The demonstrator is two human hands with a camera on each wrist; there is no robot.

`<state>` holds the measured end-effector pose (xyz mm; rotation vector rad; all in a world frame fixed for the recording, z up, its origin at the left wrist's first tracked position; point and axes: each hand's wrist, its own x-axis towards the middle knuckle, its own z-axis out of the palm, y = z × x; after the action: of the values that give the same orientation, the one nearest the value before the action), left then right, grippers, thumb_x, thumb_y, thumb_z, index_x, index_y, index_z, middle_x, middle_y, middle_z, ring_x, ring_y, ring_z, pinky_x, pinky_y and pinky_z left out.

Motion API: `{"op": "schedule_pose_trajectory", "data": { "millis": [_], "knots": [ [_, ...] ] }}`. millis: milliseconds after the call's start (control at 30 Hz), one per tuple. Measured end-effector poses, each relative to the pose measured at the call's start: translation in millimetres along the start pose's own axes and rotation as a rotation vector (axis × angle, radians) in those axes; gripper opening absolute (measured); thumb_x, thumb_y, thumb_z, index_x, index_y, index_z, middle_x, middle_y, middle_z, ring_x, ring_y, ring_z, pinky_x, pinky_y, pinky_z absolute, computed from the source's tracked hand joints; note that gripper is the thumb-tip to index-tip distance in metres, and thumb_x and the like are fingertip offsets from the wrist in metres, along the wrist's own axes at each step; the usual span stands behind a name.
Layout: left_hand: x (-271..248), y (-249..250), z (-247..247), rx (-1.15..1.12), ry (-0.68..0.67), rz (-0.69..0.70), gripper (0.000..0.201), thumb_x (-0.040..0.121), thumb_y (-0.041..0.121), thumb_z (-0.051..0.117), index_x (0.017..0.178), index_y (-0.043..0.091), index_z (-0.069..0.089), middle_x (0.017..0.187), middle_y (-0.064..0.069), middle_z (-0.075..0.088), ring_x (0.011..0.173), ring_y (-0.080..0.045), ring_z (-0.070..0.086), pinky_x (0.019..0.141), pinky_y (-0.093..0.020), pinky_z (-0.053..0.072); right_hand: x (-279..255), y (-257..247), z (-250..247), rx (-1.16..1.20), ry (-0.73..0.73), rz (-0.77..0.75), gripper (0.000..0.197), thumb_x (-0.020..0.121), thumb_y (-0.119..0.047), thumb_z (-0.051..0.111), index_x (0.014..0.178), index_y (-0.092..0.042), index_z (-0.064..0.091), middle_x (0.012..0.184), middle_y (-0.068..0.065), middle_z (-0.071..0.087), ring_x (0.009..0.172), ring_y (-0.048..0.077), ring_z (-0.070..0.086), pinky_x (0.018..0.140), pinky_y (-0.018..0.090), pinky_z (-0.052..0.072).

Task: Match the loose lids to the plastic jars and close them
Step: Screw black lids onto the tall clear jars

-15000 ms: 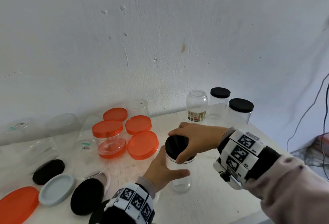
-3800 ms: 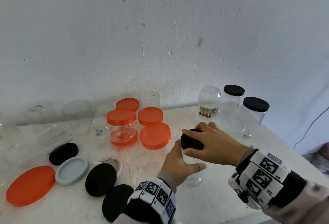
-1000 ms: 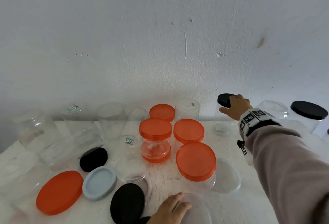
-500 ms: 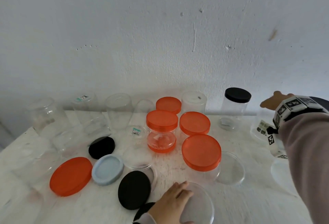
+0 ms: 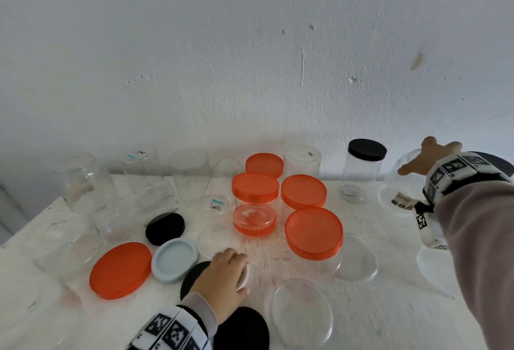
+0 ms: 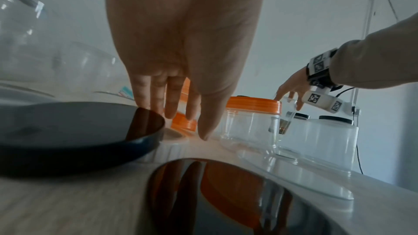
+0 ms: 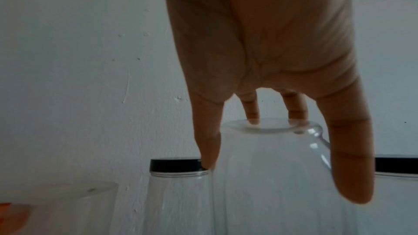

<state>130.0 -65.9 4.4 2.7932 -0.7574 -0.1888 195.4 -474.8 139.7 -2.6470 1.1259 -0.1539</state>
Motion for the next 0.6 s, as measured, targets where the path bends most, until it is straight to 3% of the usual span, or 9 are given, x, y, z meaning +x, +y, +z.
{"op": "schedule_pose_trajectory", "data": {
  "millis": [133,267,367,467,600],
  "knots": [
    [-7.6,-8.0,-1.3,0.046,0.023,-0.069,0.051,0.089,0.042,0.054,0.134,0.028,0.036,0.134,0.006,0.035,0.123,-0.013,0.035,0.105,-0.022,0.032,-22.9,0.8,-15.4,0.045,0.007,-0.003,0.075,0.077,-0.033,0.076,0.133,-0.001,0.037,0.128,0.024,0.027,0.105,0.042,0.045,0.079,0.042,0.039],
    [-12.1,-16.8,-3.7,0.017,0.083,-0.172,0.056,0.087,0.056,0.05,0.133,0.027,0.037,0.129,0.004,0.039,0.12,-0.015,0.038,0.1,-0.027,0.038,-48.2,1.1,-29.6,0.156,0.037,-0.016,0.077,0.078,-0.032,0.076,0.136,-0.007,0.032,0.133,0.026,0.026,0.109,0.052,0.046,0.093,0.054,0.04],
    [-11.4,-33.2,-11.0,-0.056,0.157,-0.346,0.052,0.091,0.054,0.045,0.132,0.024,0.038,0.131,-0.001,0.041,0.123,-0.02,0.039,0.099,-0.032,0.039,-59.5,4.0,-35.6,0.158,0.1,-0.021,0.077,0.079,-0.034,0.075,0.135,-0.007,0.03,0.131,0.029,0.036,0.116,0.054,0.041,0.097,0.056,0.035],
    [-7.2,-54.8,-19.2,-0.03,0.145,-0.507,0.055,0.092,0.051,0.047,0.136,0.02,0.037,0.135,-0.007,0.04,0.125,-0.027,0.039,0.102,-0.034,0.037,-64.6,11.9,-40.8,0.156,0.135,-0.042,0.078,0.078,-0.043,0.073,0.131,-0.007,0.029,0.126,0.029,0.045,0.114,0.051,0.048,0.1,0.054,0.036],
    [-2.4,-74.3,-26.3,-0.023,0.021,-0.617,0.055,0.09,0.049,0.05,0.135,0.019,0.036,0.134,-0.012,0.038,0.124,-0.031,0.041,0.102,-0.036,0.037,-76.3,24.9,-47.1,0.257,0.182,-0.056,0.079,0.075,-0.05,0.074,0.126,-0.011,0.028,0.125,0.025,0.047,0.103,0.048,0.057,0.099,0.056,0.037]
  ]
}}
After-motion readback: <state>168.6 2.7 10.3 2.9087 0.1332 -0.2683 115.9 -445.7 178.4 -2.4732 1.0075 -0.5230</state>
